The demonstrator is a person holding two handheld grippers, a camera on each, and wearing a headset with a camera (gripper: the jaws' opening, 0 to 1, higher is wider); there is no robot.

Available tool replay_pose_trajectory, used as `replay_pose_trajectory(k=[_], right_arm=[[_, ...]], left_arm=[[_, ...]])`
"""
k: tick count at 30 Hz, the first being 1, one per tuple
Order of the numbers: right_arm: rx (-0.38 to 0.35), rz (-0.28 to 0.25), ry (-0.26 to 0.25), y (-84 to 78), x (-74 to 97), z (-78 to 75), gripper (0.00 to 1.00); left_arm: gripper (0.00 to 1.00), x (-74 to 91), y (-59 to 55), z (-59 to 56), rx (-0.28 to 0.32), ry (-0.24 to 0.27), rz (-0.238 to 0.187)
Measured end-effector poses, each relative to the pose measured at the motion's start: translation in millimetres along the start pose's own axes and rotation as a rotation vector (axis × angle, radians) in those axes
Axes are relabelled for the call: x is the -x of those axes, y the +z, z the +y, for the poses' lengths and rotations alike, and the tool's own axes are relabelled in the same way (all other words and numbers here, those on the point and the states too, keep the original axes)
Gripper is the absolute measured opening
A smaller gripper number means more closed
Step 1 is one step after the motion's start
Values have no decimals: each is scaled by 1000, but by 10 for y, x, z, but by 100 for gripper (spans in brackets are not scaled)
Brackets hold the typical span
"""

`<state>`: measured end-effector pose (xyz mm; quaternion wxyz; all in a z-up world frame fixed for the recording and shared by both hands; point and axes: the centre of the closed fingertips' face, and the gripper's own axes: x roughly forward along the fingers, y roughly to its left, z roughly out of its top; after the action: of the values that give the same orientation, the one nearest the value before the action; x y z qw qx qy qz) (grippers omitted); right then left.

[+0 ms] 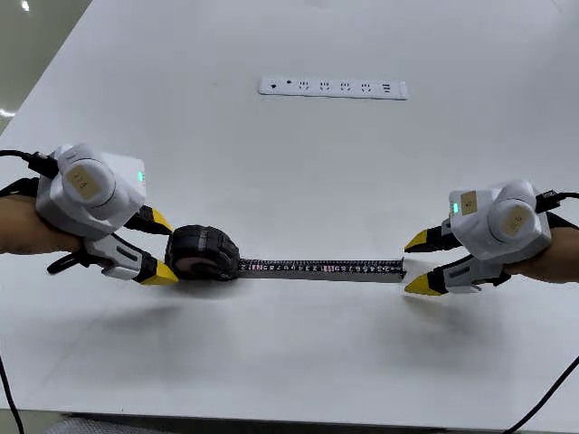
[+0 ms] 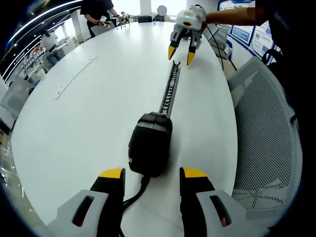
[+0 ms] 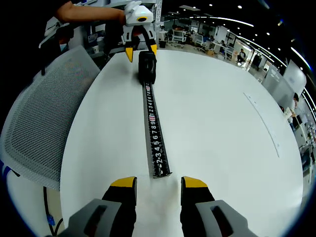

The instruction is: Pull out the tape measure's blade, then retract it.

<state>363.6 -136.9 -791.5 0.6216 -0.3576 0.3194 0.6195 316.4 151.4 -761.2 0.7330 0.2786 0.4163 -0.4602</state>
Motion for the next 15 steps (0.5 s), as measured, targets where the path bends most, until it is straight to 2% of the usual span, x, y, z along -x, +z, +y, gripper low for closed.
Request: replay_pose_trajectory(k=[3, 7, 15], right_arm=[[-10, -4, -5, -13, 37, 37, 35], [-46, -12, -25, -38, 85, 59, 42], [-85, -35, -44, -71, 151, 152, 45]], left_arm=[[45, 12, -17, -35, 25, 6, -9], [48, 36, -41, -107, 50, 14, -22], [55, 72, -64, -190, 119, 42, -61]])
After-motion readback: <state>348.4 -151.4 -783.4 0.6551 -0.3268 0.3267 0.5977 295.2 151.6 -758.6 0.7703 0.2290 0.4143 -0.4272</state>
